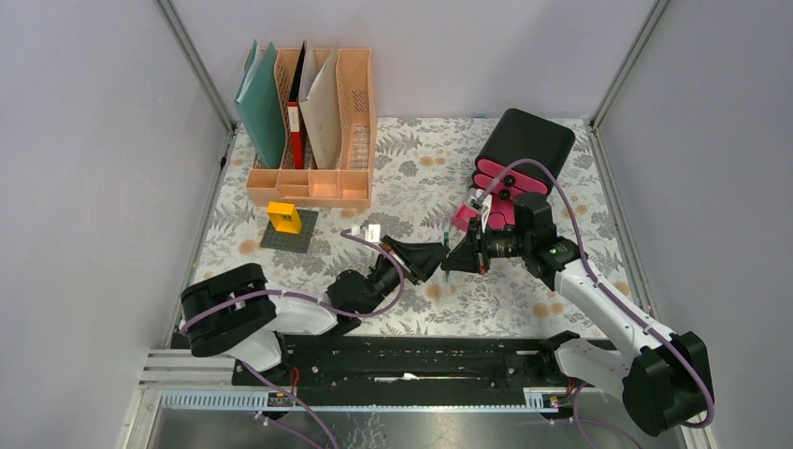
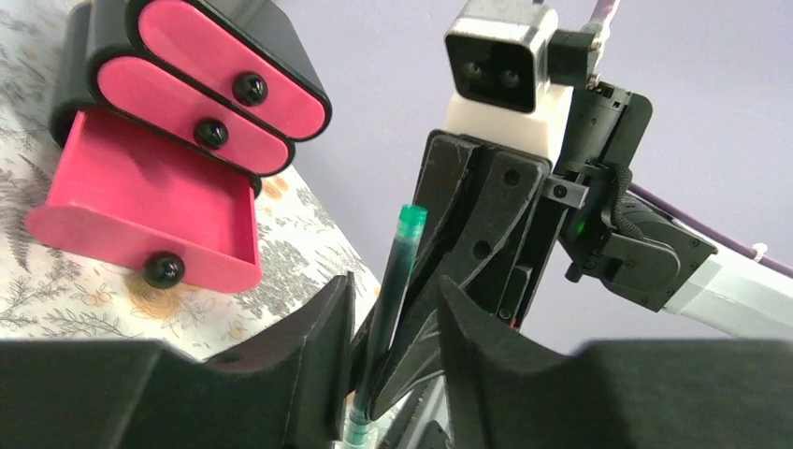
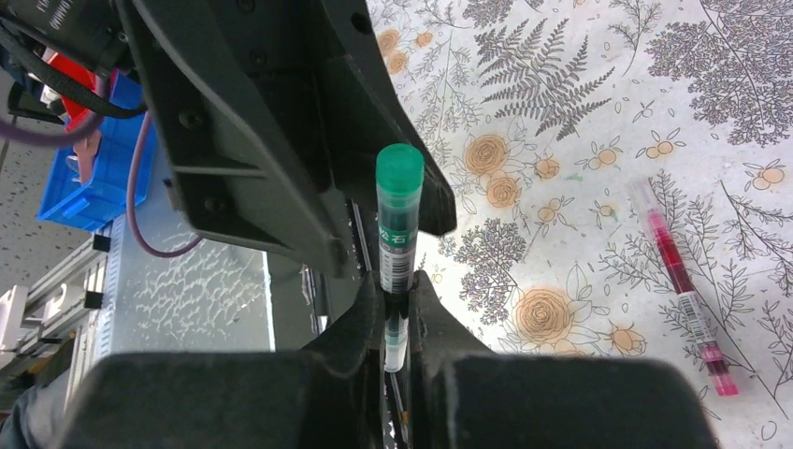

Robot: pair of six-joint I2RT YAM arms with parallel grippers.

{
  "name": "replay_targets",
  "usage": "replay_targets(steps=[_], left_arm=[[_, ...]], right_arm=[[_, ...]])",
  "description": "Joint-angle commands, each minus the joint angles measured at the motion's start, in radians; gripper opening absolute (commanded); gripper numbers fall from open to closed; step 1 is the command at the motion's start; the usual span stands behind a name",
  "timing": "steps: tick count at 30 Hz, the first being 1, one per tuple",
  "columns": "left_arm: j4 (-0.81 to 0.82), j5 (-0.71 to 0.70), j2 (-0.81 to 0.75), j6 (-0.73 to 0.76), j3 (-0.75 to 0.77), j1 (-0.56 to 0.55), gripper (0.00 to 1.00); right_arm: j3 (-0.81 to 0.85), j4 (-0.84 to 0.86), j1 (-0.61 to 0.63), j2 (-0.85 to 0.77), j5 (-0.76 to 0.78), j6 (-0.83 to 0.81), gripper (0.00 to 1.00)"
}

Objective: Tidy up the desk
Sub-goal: Place the stationery in the drawer.

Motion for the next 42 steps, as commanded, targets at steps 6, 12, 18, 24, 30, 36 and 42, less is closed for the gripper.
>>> replay_targets(steps=[6, 12, 18, 24, 30, 36, 42], left_arm=[[-0.179, -0.043, -0.216, 0.048, -0.017, -0.004, 0.79], [-0.422, -0.08, -0.37, 0.131, -0.039, -0.004, 0.99], [-0.637, -0.111, -0.477, 0.19, -0.042, 0.0, 0.99], [-0.763, -0.051, -0.504, 0.2, -0.04, 0.011, 0.99], [-0.793, -0.041, -0.501, 0.18, -0.057, 0.017, 0.99], [-0.814, -0.043, -0.507, 0.173, -0.069, 0.021, 0.99], [-0.816, -0.05, -0.511, 0.161, -0.088, 0.022, 0.99]], right_arm=[[0.081, -0.172, 0.002, -0.002, 0.058, -0.262, 0.0], [0.134, -0.311, 0.003, -0.03, 0.238, -0.468, 0.0], [0.138, -0.329, 0.003, -0.066, 0.494, -0.579, 0.0], [0.135, -0.286, 0.002, -0.066, 0.713, -0.615, 0.0], [0.142, -0.241, 0.003, -0.048, 0.868, -0.638, 0.01], [0.176, -0.234, 0.002, 0.016, 0.921, -0.658, 0.02], [0.218, -0.199, 0.003, 0.102, 0.982, -0.661, 0.03]])
